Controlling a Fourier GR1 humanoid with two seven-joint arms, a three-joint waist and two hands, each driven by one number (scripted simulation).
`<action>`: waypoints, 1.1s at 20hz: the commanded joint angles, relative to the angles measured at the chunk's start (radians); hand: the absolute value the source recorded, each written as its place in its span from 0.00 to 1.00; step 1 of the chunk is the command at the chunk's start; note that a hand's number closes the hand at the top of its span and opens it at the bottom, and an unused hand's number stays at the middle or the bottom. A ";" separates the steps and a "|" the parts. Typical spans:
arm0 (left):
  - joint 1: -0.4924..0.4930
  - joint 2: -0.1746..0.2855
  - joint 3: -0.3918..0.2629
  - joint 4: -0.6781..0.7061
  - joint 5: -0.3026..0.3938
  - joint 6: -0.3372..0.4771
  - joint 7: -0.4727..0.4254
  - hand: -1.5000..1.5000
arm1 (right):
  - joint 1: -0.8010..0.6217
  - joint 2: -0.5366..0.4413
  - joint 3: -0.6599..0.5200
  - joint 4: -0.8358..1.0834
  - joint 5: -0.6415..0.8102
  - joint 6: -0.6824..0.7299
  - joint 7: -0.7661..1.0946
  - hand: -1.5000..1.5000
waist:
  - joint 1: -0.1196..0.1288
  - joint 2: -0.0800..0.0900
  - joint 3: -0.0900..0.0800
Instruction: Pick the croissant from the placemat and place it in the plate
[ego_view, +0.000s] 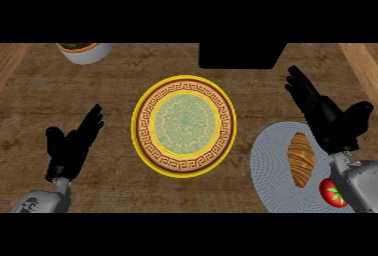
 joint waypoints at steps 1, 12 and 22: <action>-0.014 -0.031 0.023 0.040 -0.011 0.021 0.010 0.50 | 0.046 -0.079 -0.114 -0.068 -0.025 0.064 -0.022 1.00 | -0.024 0.001 0.004; 0.098 -0.126 -0.014 0.034 0.046 0.028 0.008 0.50 | 0.206 -0.144 -0.514 0.262 0.062 -0.183 -0.459 0.00 | -0.042 0.003 0.007; 0.110 -0.131 -0.004 0.030 0.012 0.002 -0.023 0.50 | 0.425 -0.277 -0.536 0.142 0.109 0.059 -0.433 0.00 | -0.024 0.003 0.002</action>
